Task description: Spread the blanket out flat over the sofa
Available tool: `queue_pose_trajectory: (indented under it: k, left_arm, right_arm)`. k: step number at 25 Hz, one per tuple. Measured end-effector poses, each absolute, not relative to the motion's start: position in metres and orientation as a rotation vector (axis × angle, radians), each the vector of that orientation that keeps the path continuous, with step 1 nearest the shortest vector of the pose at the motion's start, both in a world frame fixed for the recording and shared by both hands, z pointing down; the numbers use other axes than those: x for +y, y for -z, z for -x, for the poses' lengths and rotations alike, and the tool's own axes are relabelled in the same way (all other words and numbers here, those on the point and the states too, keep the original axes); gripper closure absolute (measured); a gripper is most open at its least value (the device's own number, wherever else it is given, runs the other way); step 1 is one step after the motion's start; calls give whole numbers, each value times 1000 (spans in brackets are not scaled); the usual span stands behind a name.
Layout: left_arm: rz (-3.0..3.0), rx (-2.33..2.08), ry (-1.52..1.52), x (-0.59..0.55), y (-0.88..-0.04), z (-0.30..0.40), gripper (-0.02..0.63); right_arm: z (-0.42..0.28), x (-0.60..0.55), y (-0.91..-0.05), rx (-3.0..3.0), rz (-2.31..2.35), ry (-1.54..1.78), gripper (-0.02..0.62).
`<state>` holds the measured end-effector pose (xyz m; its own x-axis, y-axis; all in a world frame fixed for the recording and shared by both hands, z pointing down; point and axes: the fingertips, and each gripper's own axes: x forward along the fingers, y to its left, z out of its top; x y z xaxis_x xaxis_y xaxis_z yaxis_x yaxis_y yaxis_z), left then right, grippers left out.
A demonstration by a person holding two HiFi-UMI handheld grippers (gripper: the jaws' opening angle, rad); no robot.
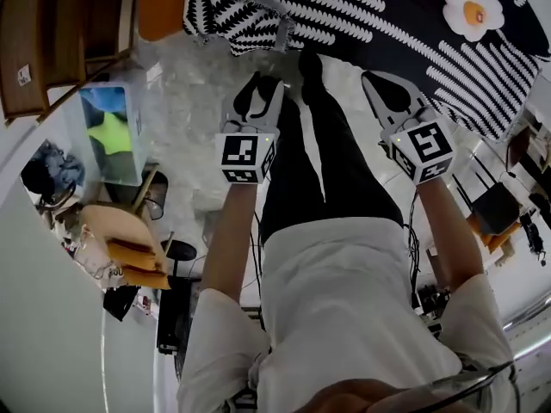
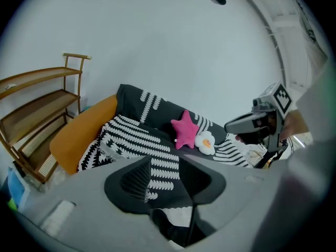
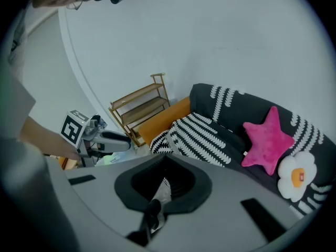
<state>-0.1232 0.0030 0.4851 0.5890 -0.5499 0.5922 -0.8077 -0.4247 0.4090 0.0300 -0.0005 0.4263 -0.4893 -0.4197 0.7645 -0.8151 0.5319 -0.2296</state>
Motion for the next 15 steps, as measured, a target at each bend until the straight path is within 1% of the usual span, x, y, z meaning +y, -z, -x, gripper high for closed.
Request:
queue_pose_trajectory:
  k: [15]
  left_arm:
    - [-1994, -1143, -490, -38, -651, 71, 437]
  right_arm:
    - [-41, -28, -563, -2169, -866, -856, 594]
